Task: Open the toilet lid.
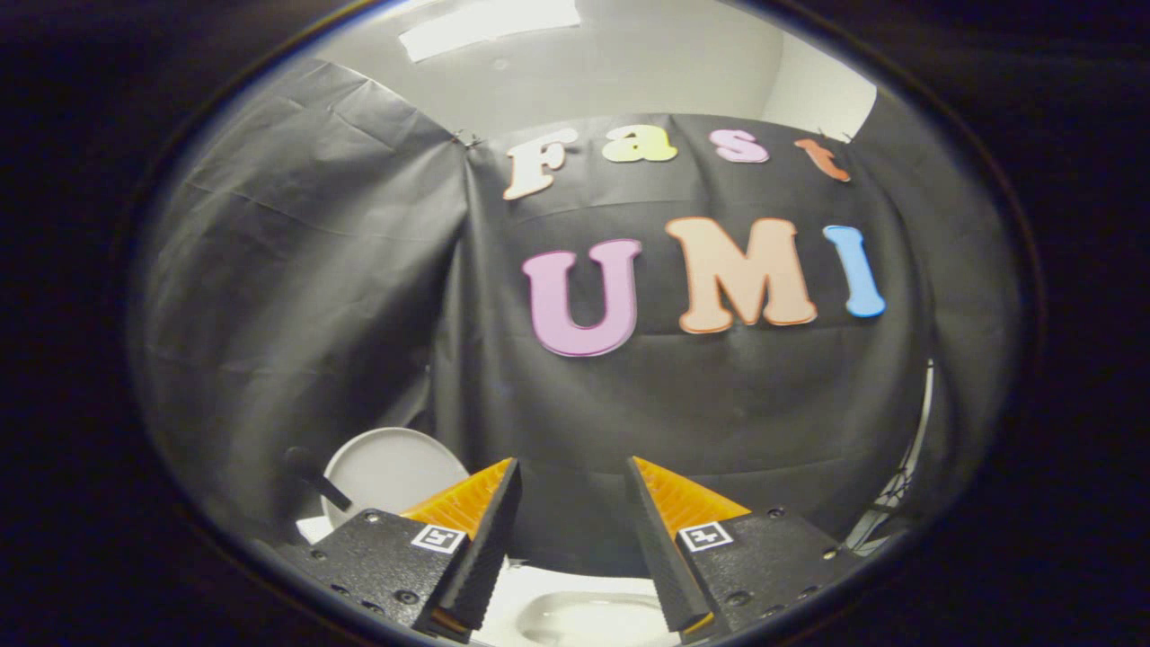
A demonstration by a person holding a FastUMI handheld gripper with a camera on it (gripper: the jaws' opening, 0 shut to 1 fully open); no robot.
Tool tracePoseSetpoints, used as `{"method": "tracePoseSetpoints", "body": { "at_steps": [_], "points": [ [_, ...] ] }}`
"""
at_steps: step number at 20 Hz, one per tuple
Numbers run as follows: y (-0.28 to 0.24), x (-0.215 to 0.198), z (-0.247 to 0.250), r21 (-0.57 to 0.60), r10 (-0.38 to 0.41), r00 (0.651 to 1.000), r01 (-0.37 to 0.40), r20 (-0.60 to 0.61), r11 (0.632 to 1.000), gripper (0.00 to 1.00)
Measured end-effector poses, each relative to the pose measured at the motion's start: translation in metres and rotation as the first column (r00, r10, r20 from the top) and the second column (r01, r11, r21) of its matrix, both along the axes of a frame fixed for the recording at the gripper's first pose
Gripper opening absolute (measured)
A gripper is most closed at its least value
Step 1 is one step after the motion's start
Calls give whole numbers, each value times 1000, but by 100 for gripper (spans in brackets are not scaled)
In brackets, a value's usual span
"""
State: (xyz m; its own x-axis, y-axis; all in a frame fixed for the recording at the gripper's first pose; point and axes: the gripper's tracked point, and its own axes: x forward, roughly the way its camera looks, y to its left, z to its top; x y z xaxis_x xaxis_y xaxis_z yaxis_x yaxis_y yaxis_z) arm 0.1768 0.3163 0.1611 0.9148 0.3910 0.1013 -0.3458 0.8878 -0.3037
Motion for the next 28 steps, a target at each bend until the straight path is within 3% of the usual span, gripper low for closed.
{"method": "tracePoseSetpoints", "body": {
  "at_steps": [6,14,24,28],
  "points": [
    [-106,-5,30,27,-163,985,162,60,986,72],
    [-211,-26,31,35,-296,952,294,81,955,71],
    [-274,-35,-3,40,-294,955,293,35,955,72],
    [-288,-38,-13,48,-235,972,235,2,971,72]
  ]
}}
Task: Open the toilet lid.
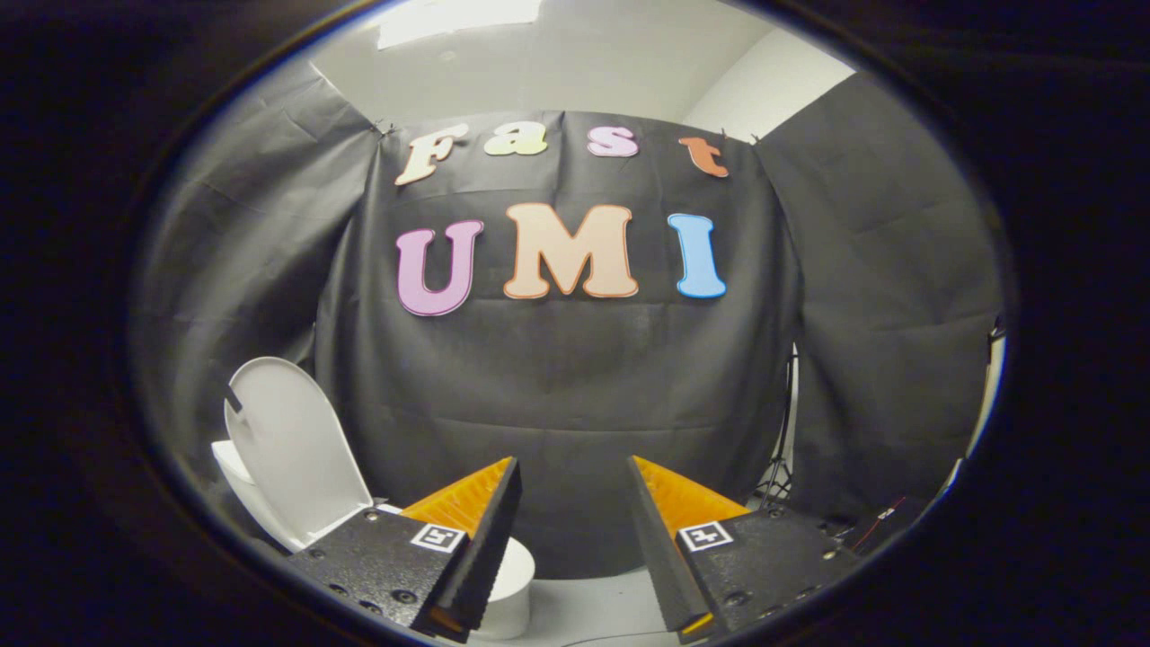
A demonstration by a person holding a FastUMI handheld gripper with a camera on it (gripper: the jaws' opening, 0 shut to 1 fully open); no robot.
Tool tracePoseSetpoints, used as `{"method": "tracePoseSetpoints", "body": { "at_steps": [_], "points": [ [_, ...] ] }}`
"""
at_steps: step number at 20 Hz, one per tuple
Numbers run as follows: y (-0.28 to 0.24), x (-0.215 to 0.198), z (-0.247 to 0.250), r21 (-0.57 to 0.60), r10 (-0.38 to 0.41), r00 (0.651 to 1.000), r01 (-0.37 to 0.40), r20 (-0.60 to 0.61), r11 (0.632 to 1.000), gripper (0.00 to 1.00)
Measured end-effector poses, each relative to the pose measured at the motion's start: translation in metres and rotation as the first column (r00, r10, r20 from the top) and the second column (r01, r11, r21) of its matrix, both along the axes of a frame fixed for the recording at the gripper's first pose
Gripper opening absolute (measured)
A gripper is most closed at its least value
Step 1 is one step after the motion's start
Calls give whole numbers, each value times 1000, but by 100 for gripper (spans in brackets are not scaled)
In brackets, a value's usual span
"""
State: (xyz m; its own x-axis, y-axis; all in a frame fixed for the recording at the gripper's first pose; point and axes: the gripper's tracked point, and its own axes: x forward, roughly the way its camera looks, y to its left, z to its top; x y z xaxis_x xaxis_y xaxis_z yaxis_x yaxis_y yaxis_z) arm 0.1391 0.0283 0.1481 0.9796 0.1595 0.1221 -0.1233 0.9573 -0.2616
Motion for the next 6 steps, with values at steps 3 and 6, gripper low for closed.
{"method": "tracePoseSetpoints", "body": {
  "at_steps": [3,6],
  "points": [
    [-10,1,-13,12,133,990,-132,-50,991,68],
    [-44,22,-21,42,172,980,-168,-99,985,69]
  ]
}}
